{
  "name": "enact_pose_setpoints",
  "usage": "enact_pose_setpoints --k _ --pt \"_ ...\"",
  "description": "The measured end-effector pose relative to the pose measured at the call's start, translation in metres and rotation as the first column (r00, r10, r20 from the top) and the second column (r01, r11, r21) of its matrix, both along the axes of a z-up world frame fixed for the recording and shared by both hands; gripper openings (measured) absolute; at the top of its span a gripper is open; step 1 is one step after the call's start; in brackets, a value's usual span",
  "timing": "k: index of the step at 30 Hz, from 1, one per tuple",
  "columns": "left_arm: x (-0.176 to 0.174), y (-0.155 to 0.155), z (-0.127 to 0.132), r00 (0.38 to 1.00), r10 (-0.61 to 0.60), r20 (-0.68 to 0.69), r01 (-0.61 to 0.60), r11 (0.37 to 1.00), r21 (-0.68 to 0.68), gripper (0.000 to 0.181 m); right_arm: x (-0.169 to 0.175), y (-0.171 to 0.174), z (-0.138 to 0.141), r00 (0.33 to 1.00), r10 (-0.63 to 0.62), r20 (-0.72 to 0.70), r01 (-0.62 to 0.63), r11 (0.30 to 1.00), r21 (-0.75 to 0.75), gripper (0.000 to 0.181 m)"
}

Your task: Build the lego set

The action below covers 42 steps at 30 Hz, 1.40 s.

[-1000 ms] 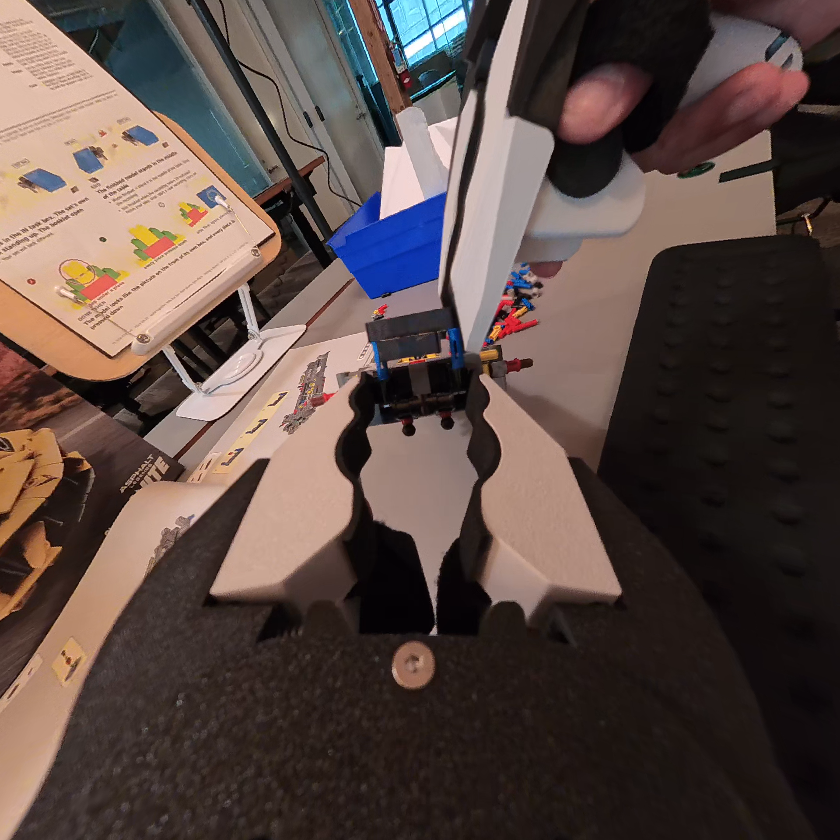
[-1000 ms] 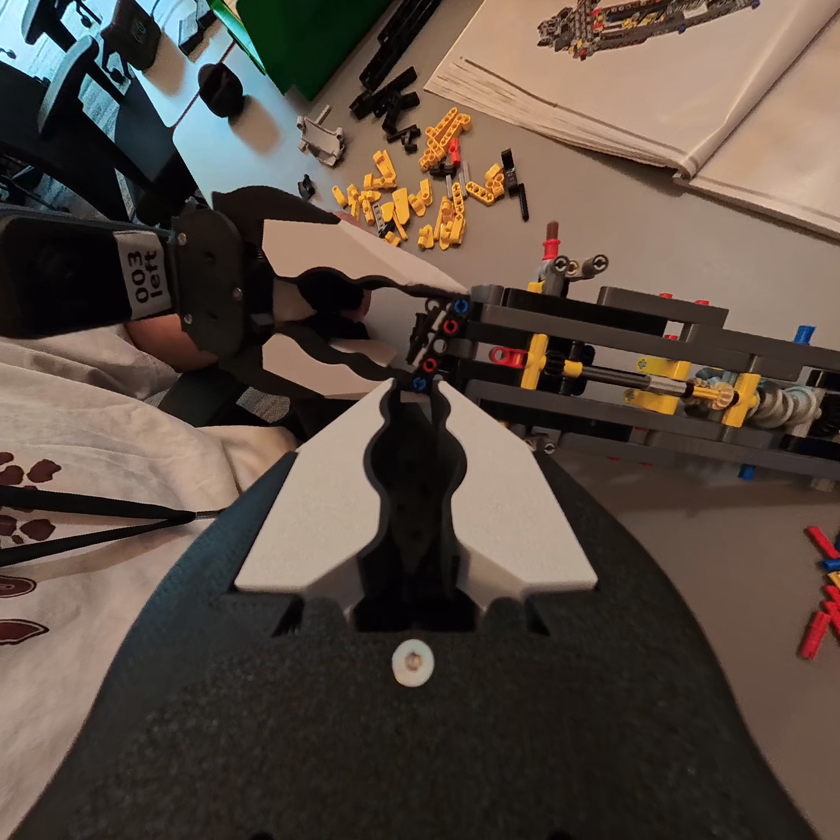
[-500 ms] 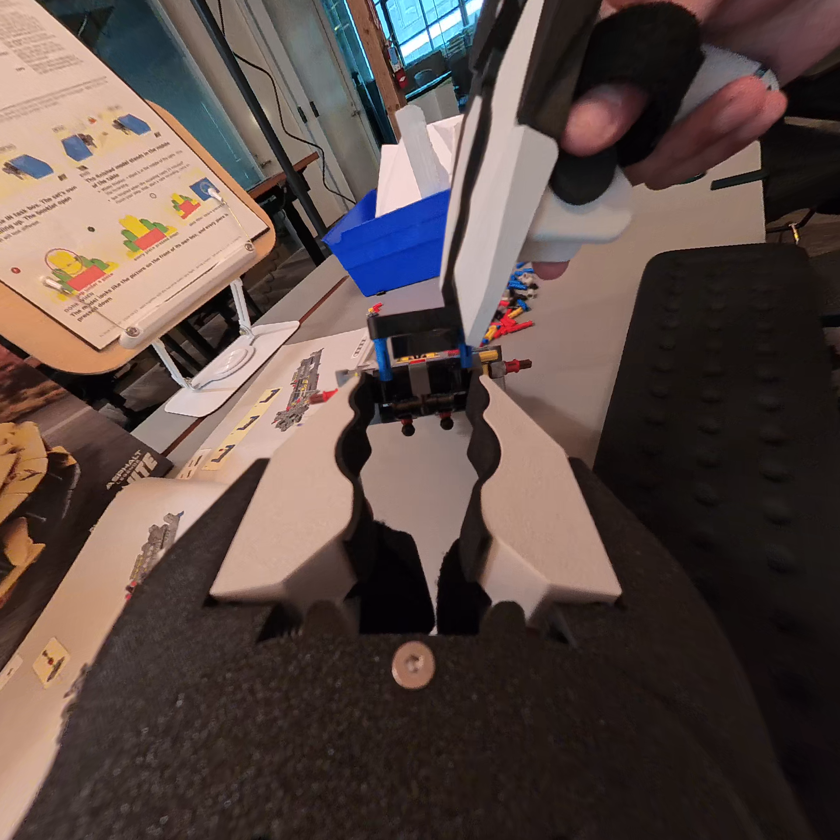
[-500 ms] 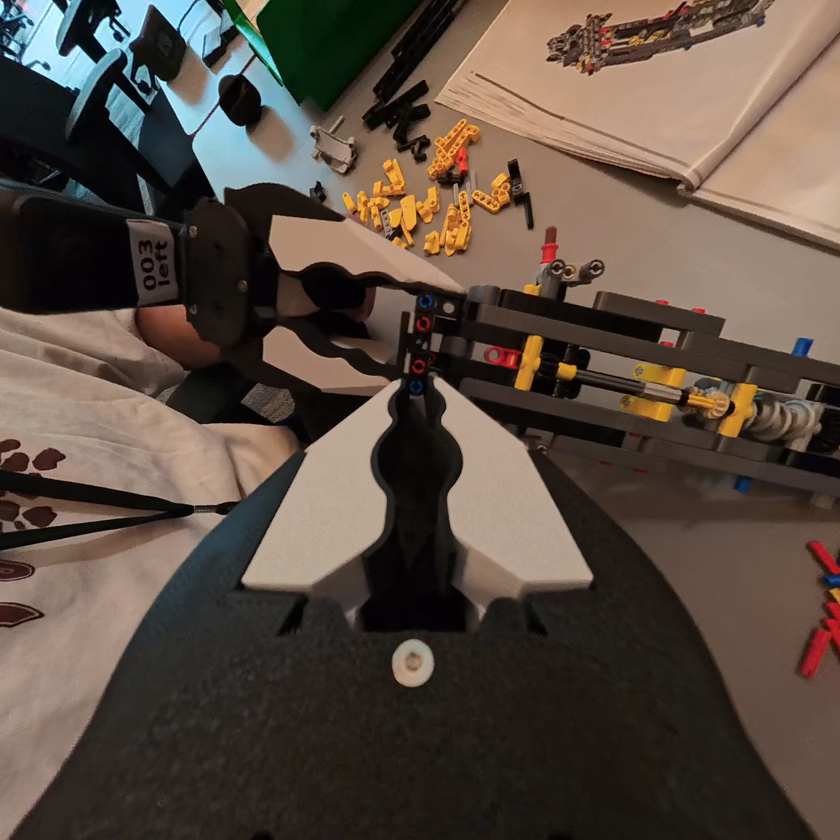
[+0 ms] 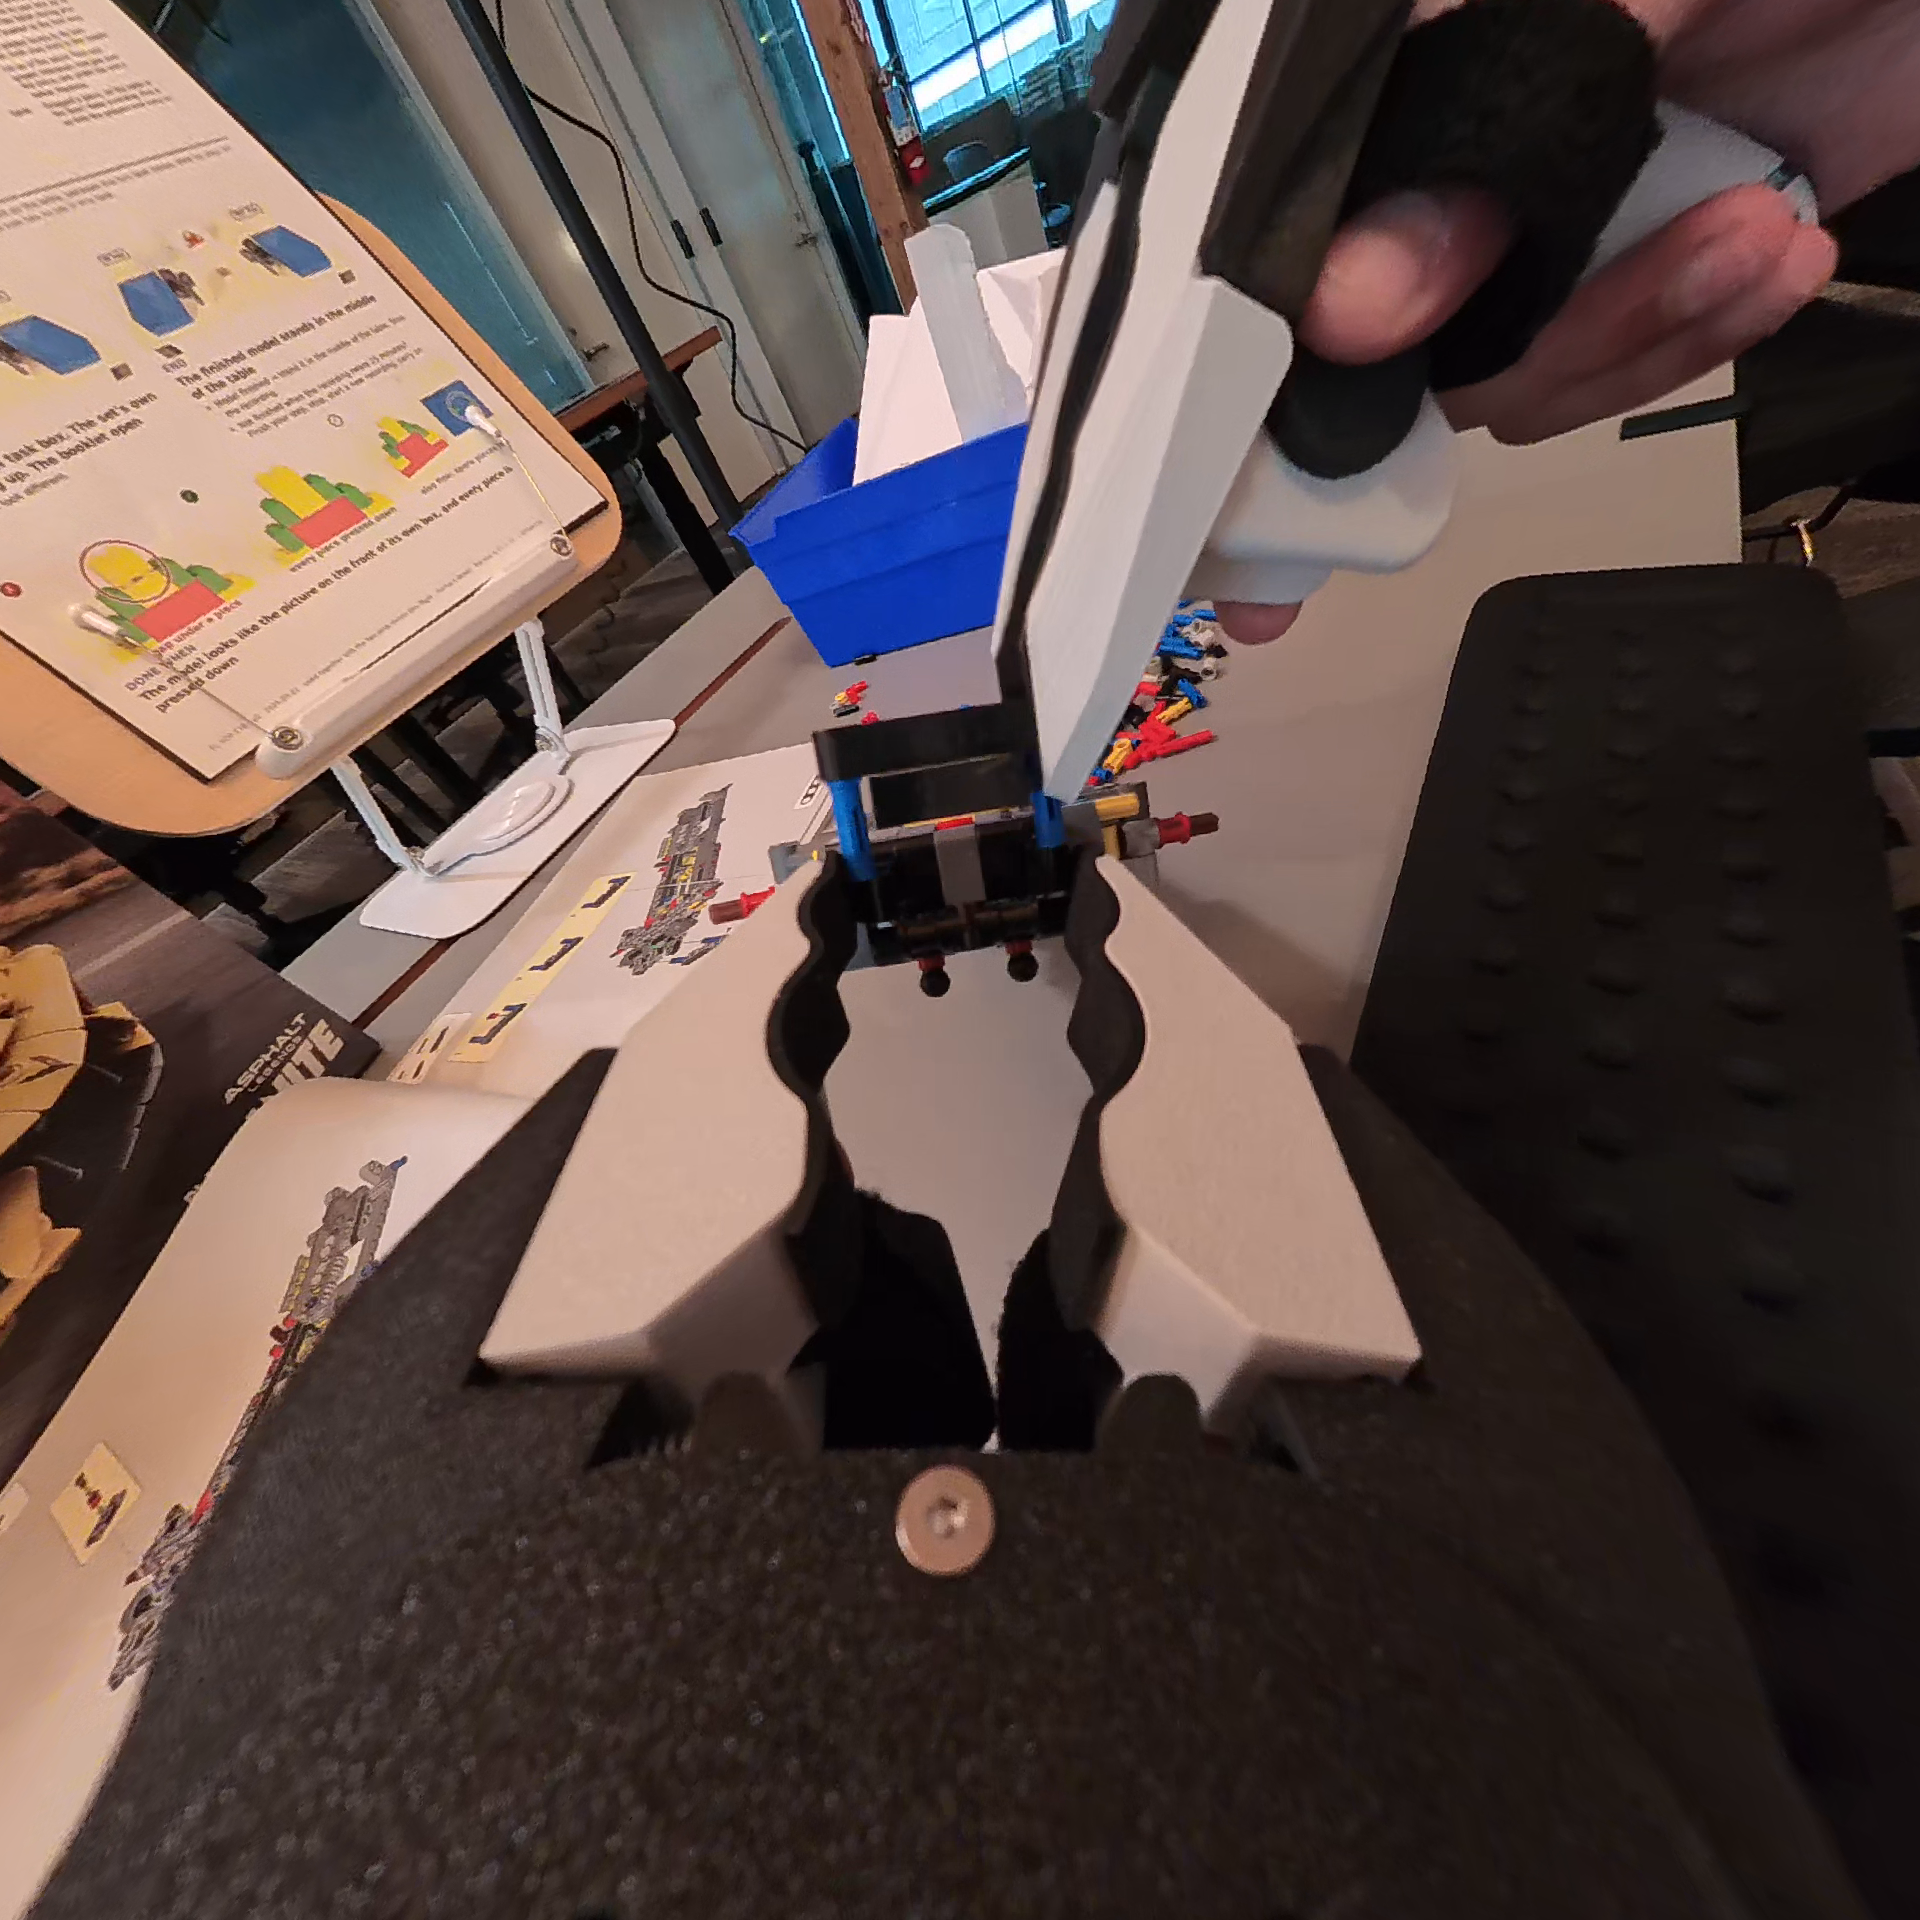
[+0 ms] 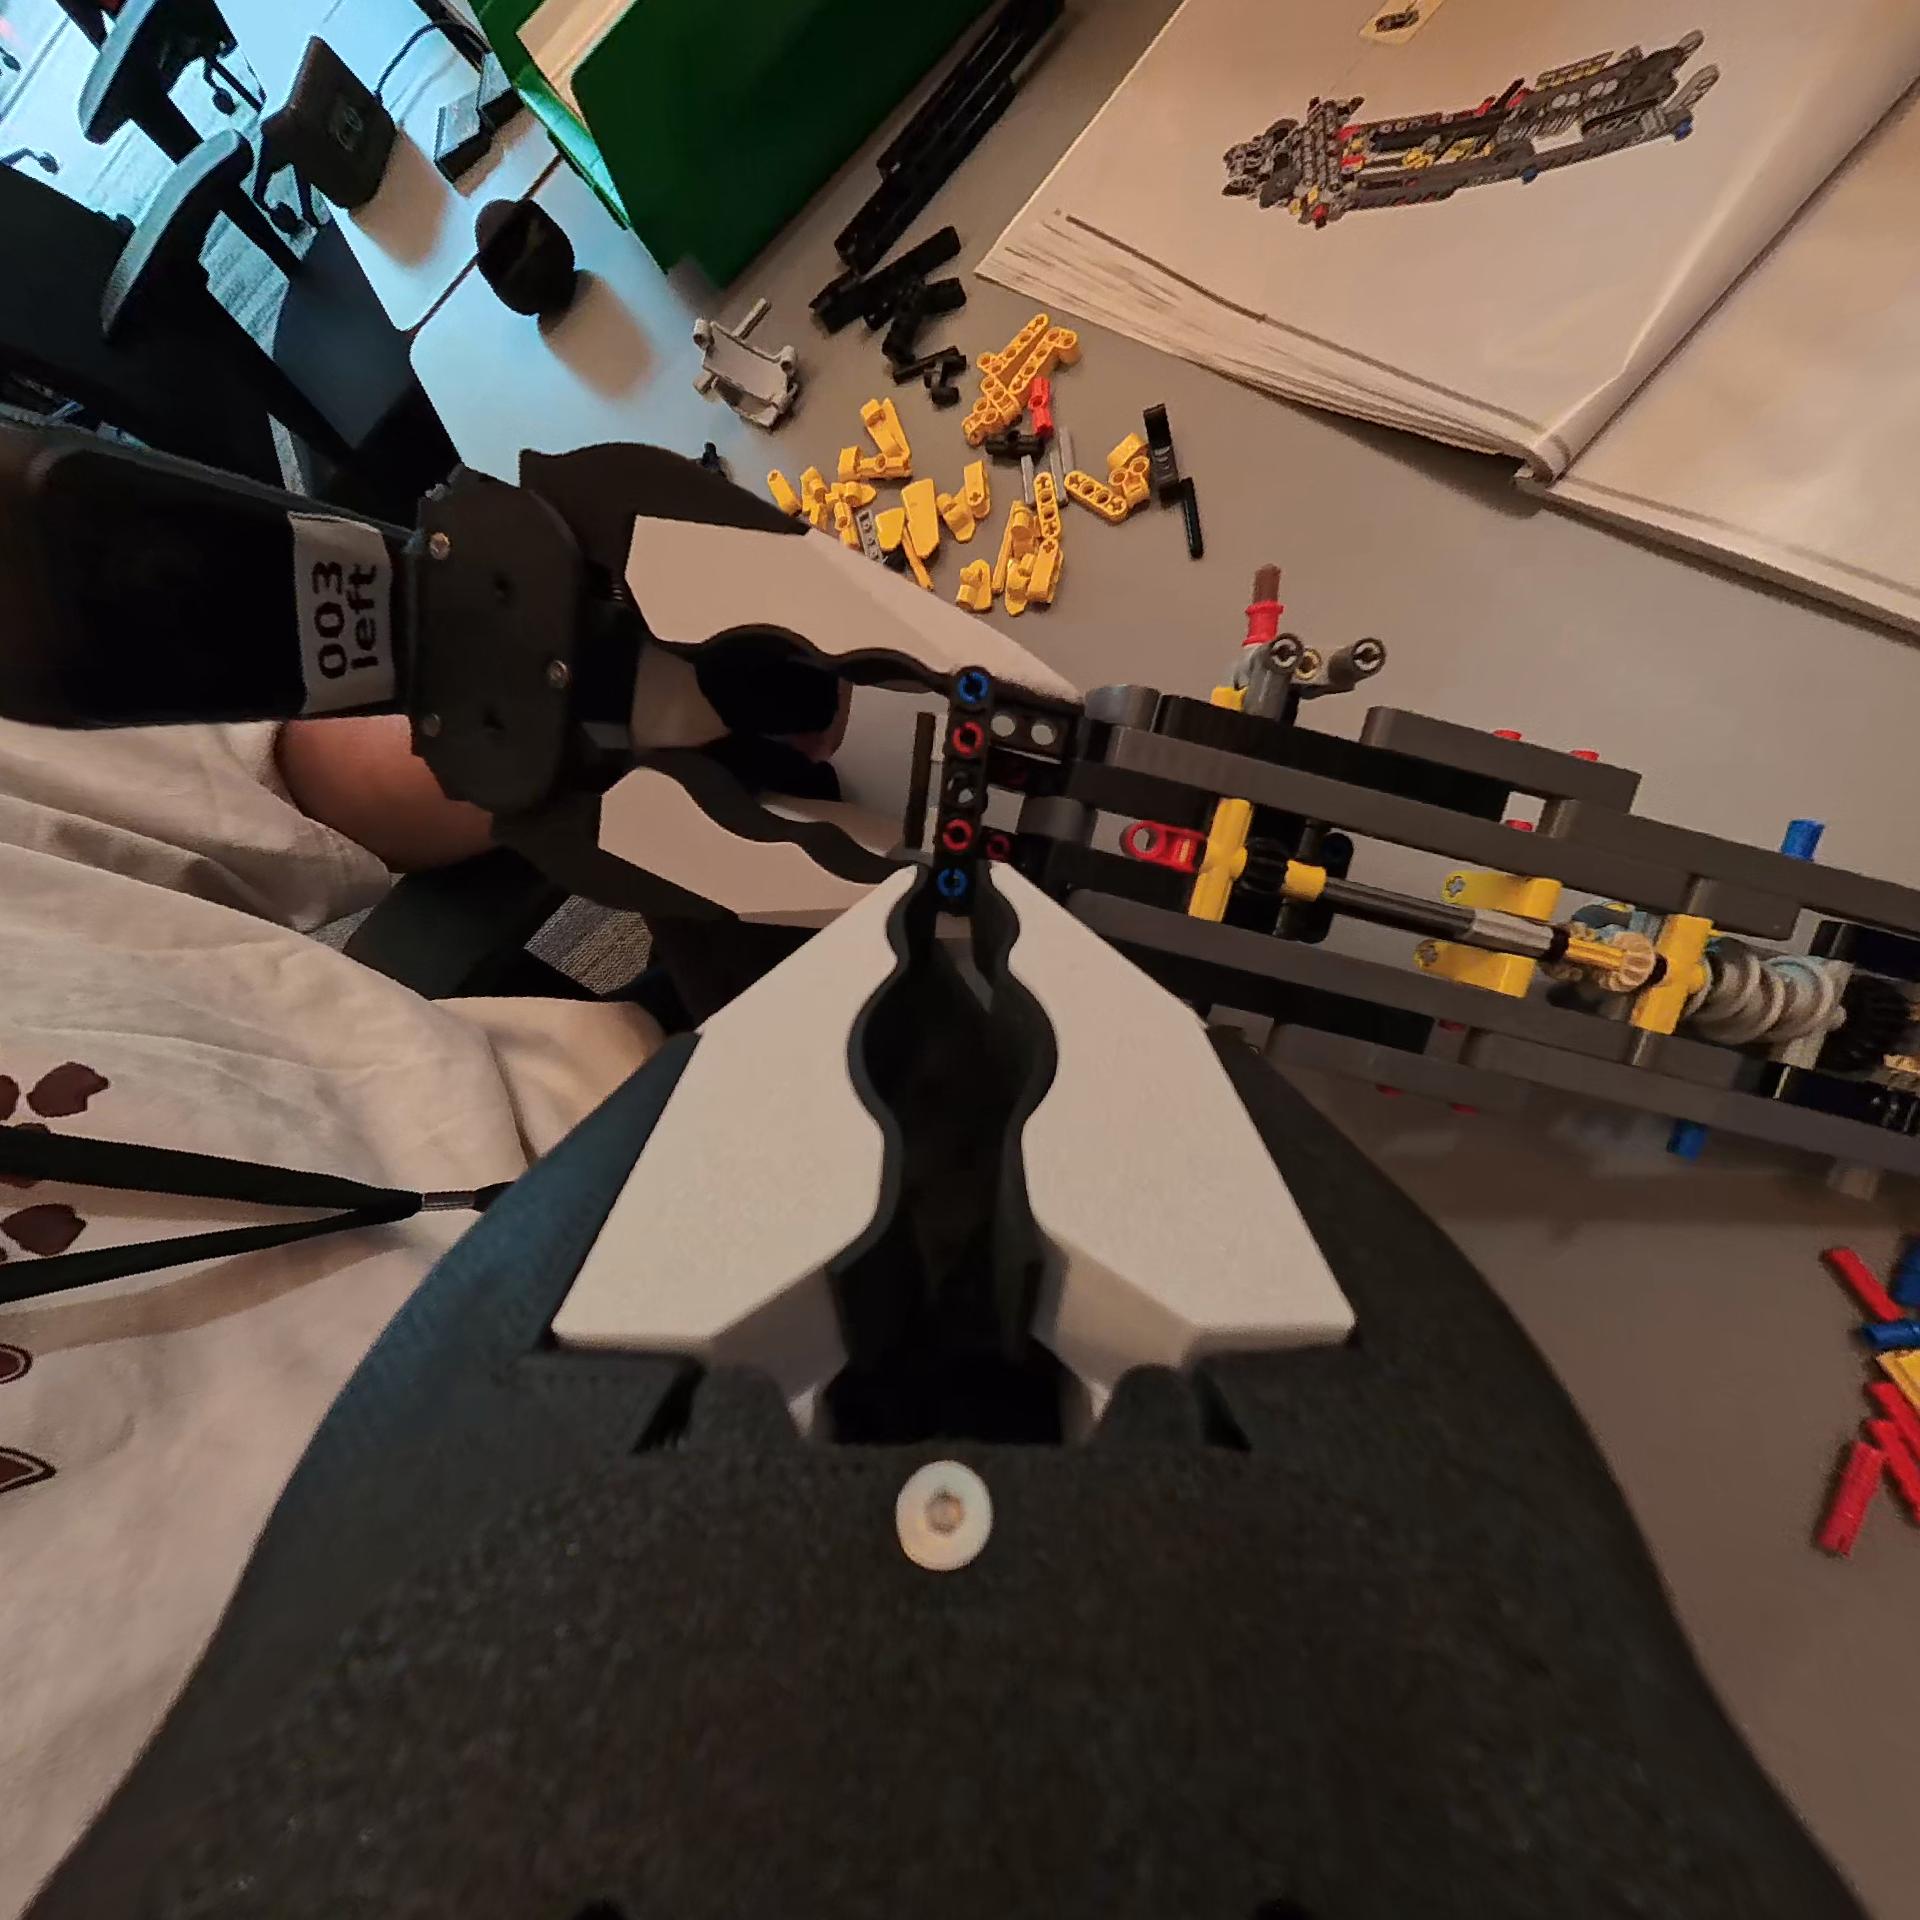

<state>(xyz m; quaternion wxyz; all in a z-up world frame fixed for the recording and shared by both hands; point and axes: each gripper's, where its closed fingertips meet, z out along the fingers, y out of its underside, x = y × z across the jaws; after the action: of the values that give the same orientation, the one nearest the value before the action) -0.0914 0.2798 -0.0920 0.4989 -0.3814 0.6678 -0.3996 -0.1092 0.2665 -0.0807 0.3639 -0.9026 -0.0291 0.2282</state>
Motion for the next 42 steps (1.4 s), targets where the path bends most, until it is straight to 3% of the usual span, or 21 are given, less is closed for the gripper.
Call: enact_pose_setpoints --k 15,22,27,32,38,42 --pt "0.0003 0.0003 0.0005 1.0 0.002 0.006 -0.002 1.0 0.005 0.039 0.0037 0.0003 -0.0011 1.0 -0.017 0.015 0.017 1.0 -0.008 0.005" --pt "0.0013 0.0023 -0.0015 1.0 0.003 -0.011 -0.003 1.0 -0.021 0.039 0.0029 0.0024 -0.0024 0.994 0.011 0.109 -0.013 1.0 0.02 0.006" --pt "0.0002 0.0012 0.0 1.0 0.019 -0.003 -0.019 1.0 0.013 0.039 0.0016 0.001 -0.0017 0.998 -0.012 0.061 0.013 1.0 -0.007 0.006" --pt "-0.0003 0.0021 0.0024 0.997 0.075 0.034 -0.079 0.988 0.133 0.038 0.0004 -0.0026 -0.0033 0.998 -0.063 0.026 0.064 0.996 -0.063 0.005" --pt "-0.0015 0.0016 0.0034 0.997 0.075 0.037 -0.079 0.988 0.135 0.038 -0.0017 -0.0025 -0.0064 0.989 -0.099 -0.11 0.09 0.992 -0.084 0.005" --pt "-0.001 0.0002 0.0055 0.997 0.056 0.052 -0.062 0.99 0.124 0.038 -0.0007 -0.003 -0.0035 0.992 -0.088 -0.092 0.083 0.995 -0.054 0.006"
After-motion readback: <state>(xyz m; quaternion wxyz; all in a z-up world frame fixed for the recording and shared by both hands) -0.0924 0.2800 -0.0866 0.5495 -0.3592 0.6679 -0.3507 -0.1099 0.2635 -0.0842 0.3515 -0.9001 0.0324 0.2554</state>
